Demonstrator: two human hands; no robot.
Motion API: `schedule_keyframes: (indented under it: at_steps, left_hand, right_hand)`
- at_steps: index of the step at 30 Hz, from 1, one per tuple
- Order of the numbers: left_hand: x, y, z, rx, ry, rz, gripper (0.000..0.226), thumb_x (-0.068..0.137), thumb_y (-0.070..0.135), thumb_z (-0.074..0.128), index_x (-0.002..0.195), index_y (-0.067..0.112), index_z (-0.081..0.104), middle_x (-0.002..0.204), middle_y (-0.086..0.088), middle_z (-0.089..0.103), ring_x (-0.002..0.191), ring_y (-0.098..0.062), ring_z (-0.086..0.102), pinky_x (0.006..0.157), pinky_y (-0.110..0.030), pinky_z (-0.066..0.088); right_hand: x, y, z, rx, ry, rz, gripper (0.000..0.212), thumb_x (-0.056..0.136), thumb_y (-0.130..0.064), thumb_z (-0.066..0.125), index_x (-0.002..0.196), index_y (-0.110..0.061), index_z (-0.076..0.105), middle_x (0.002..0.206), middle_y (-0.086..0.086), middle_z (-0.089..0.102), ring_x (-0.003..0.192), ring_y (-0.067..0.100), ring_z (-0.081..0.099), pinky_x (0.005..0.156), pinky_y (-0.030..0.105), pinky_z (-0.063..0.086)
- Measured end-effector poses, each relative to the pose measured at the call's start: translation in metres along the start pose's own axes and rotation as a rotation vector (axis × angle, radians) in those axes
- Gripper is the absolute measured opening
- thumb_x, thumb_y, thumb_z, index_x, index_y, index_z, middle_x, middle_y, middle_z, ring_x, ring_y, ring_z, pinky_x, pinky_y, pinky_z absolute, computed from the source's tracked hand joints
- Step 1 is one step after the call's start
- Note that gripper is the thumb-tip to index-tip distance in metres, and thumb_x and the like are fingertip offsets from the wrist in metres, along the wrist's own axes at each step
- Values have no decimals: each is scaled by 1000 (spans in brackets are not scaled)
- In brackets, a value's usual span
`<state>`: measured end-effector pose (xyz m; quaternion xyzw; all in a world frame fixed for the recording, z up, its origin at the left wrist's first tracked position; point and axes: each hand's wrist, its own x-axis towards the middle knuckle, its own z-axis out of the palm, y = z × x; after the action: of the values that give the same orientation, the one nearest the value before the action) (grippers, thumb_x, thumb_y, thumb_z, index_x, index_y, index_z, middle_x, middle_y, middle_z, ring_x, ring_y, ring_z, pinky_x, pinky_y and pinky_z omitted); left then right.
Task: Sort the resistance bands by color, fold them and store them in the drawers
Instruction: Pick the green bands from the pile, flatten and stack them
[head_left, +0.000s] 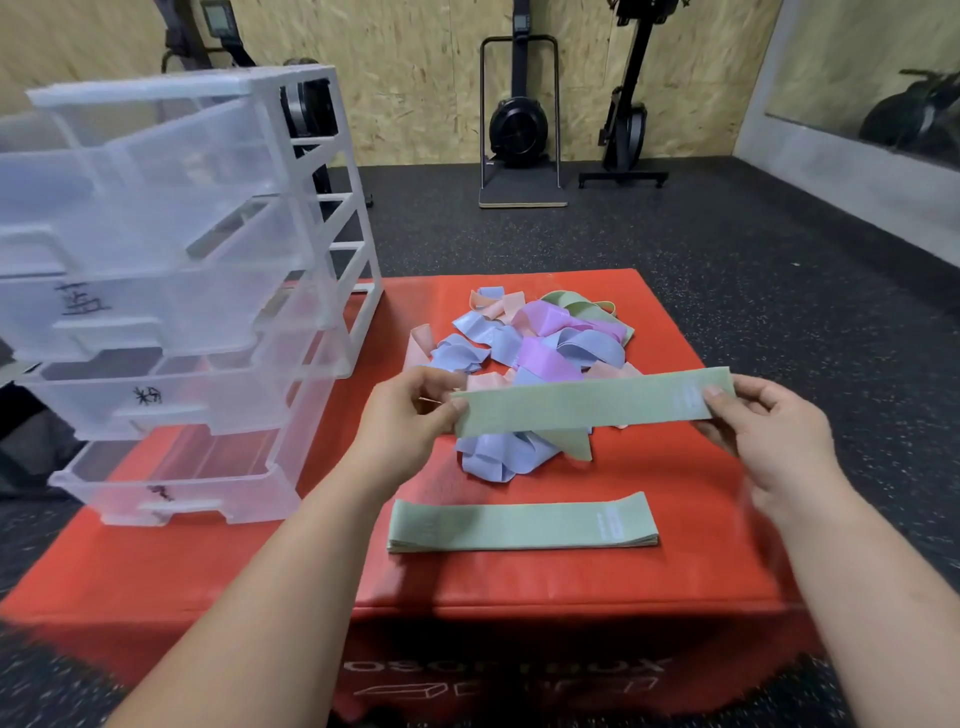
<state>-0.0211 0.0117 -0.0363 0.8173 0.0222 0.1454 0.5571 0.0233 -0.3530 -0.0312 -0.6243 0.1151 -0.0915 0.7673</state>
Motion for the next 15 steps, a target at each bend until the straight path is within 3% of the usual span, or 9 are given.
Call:
schedule_keyframes:
  at_steps: [4,6,10,12,15]
  left_hand:
    - [-21,-4,-12,-83,28,-72,23,91,2,78,108,18,76,82,-6,69,69,-16,64,75,-42,61]
    - [-30,-7,-18,-57,47,-98,23,90,0,77,107,16,75,80,-6,68,65,-15,63,72,-38,58]
    - [-42,-17,-30,191,72,-107,28,84,11,80,103,30,74,77,6,73,67,-11,68,76,-36,59]
    - [-50,-20,-35,396,42,-87,30,82,14,79,105,32,72,78,9,72,71,-8,68,77,-31,57]
    - [-59,-21,-37,522,6,-58,32,82,11,77,108,28,72,81,11,71,75,-7,66,74,-27,53]
  right_hand:
    - [-13,3,-1,-160,-54,65,21,92,-4,75,112,-7,70,87,4,75,65,8,67,57,16,57]
    - [-19,6,-4,-280,-91,78,19,91,-4,76,109,-6,72,83,4,73,64,10,62,52,15,53]
    - [-36,12,-4,-490,-203,70,11,88,2,76,97,-4,73,73,10,68,59,18,56,50,20,50]
    - [-43,17,-3,-616,-233,26,16,85,2,79,93,-9,73,66,7,69,54,19,57,54,27,49]
    - [-45,27,0,-869,-252,-106,22,79,-14,86,94,-26,75,70,-3,75,64,17,69,69,34,54]
